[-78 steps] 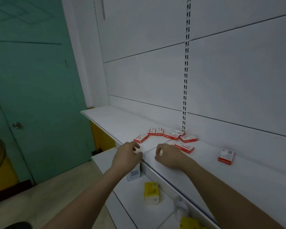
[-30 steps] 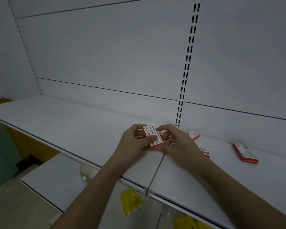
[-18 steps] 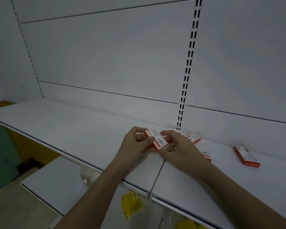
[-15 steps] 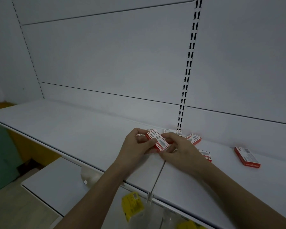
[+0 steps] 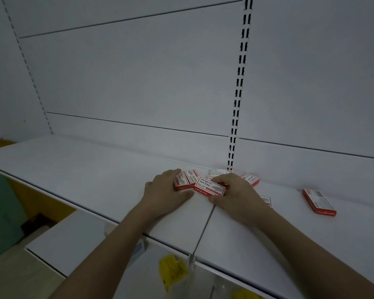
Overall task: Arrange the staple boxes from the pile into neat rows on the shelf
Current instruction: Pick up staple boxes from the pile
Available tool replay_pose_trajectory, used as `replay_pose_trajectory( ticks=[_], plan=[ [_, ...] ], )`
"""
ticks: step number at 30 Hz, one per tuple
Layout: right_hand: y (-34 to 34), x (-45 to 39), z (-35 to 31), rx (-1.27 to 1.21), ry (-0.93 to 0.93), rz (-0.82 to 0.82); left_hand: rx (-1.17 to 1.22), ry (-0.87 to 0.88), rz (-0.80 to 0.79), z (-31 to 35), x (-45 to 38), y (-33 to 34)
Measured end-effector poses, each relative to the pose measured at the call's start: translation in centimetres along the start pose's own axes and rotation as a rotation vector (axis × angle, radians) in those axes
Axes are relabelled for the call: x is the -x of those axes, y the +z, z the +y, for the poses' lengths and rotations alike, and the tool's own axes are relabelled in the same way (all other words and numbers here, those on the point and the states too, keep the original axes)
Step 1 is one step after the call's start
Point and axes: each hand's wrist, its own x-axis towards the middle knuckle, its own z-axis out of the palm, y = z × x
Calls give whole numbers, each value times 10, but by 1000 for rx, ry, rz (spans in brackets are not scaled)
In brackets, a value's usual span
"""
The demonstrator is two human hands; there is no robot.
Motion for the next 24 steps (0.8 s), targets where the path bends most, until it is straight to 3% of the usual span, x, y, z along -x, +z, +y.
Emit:
replay_pose_trajectory(
  ticks=[5,10,15,19,24],
  plan=[
    [-1,0,-1,16,8,-15,69,-28,94,-3,5,3],
    [-7,3,-1,64,-11,-40,18,33,31,1,13,-3],
    [-7,3,1,127,-44,-92,201,96,-40,-6,20,-14],
    [-3,2,2,133,-60,-138,369,103,21,-4,30,-15],
    [-9,7,-2,153,-85,-100,349,121,81,3,36,-15]
  ],
)
